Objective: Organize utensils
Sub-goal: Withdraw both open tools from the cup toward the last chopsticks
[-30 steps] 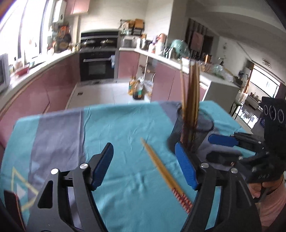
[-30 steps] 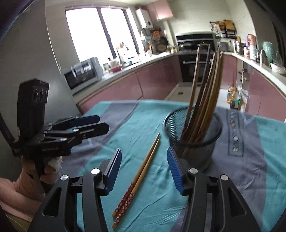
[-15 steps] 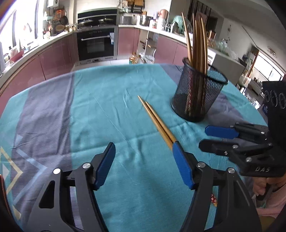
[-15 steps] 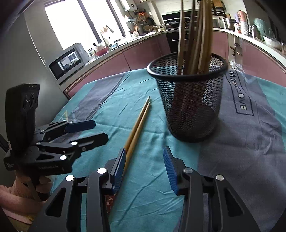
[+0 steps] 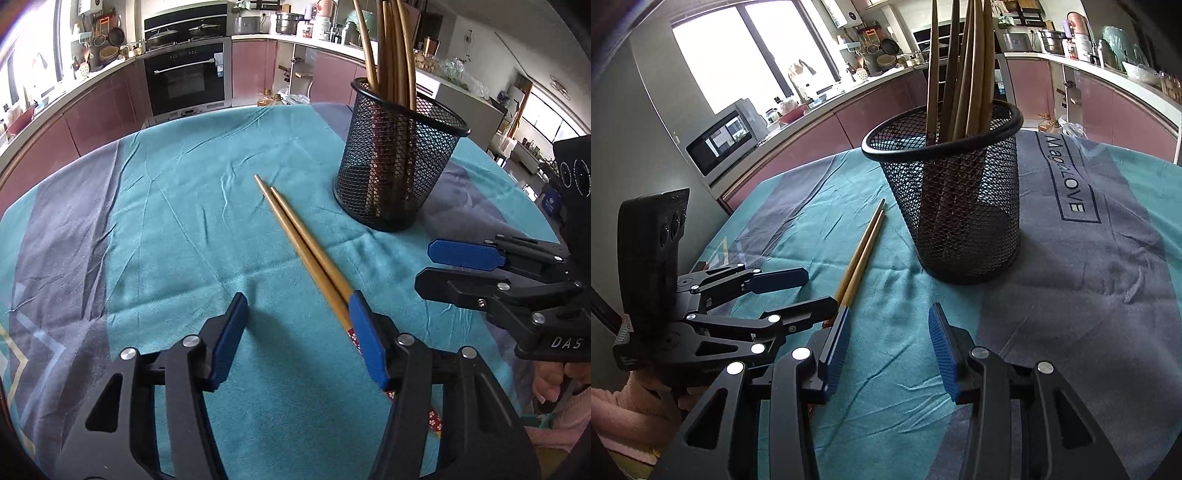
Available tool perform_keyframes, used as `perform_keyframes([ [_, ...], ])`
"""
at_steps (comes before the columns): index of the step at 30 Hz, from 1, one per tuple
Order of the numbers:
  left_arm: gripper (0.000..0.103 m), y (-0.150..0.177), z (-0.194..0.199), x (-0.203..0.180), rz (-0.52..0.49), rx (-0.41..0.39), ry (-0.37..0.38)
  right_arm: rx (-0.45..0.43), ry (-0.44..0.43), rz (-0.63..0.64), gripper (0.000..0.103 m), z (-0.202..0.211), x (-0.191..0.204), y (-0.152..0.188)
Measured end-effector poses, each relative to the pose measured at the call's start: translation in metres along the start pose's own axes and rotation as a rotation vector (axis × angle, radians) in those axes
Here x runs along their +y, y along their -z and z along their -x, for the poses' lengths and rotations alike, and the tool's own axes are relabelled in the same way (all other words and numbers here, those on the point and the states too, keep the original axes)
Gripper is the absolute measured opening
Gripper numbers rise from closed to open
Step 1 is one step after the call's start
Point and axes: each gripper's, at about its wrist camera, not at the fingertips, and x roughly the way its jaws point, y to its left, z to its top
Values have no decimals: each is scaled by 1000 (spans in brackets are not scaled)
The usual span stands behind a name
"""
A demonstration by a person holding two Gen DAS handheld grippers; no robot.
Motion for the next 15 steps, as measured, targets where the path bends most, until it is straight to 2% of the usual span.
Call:
perform_keyframes([
  [2,50,2,2,-2,-5,1,1,2,0,0,42,-1,-1,0],
  [11,49,2,2,-2,-1,20,28,5,-3,-4,42,0,-5,-1],
  [15,40,2,0,1,9,25,21,7,2,-2,42,1,-4,-2],
])
